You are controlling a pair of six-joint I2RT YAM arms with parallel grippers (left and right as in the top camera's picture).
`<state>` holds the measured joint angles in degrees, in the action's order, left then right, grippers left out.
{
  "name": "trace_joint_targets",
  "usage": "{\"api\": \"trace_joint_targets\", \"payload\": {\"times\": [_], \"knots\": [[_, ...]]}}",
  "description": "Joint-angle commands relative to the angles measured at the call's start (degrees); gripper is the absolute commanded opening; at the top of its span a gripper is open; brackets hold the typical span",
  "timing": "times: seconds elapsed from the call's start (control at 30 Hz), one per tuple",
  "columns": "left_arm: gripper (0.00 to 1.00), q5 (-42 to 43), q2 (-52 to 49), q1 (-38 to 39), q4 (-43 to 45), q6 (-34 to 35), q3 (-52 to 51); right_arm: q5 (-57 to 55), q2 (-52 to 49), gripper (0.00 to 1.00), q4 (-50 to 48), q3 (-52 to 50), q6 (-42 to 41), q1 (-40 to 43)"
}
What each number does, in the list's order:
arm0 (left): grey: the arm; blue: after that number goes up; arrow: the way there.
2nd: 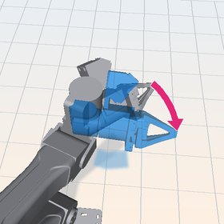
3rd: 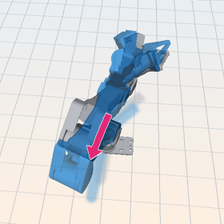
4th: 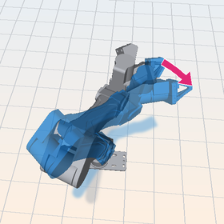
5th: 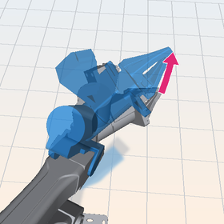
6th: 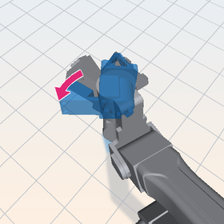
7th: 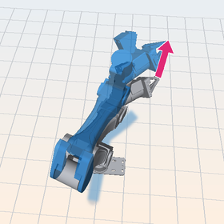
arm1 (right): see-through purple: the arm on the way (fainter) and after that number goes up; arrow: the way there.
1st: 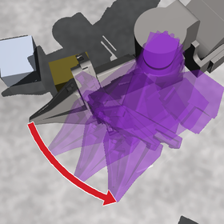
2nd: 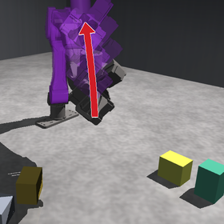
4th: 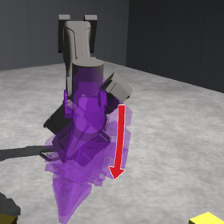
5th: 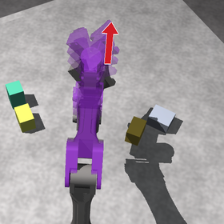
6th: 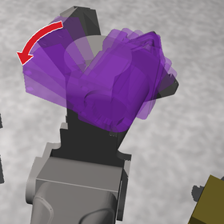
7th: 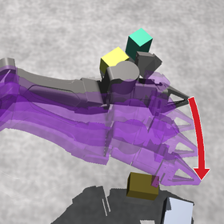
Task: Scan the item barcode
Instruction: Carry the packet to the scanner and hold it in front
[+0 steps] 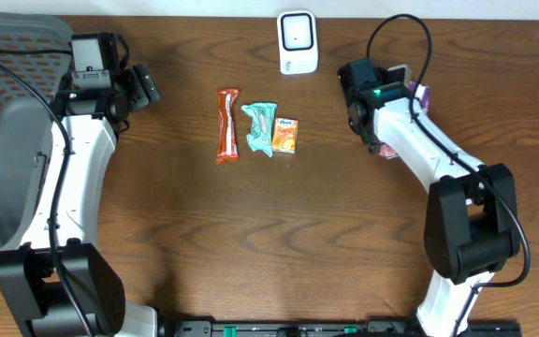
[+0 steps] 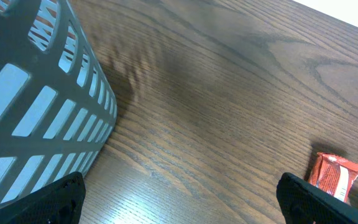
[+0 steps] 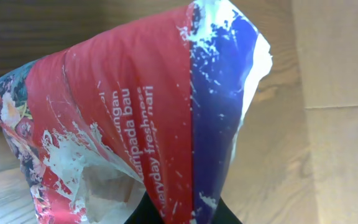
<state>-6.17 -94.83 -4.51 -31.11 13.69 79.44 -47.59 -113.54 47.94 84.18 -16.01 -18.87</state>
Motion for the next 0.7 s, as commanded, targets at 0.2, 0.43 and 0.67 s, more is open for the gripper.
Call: {"api": "trace_joint_targets", "payload": {"times": [0.2,0.43,0.67], "knots": [[0.98,-0.52,-0.28,-0.24,-0.15,0.50,0.28,4.70,-0.07,0.22,-4.31,-2.78,-0.74,-6.27],[0.98,-0.52,-0.28,-0.24,-0.15,0.50,0.28,9.33,-0.07,0.35,-8.00,-2.86,-2.21,-11.04],[0.98,-0.52,-0.28,-0.24,-0.15,0.50,0.28,19.06,-0.02,0.70,-15.26,-2.60,-2.40,-15.43]]}}
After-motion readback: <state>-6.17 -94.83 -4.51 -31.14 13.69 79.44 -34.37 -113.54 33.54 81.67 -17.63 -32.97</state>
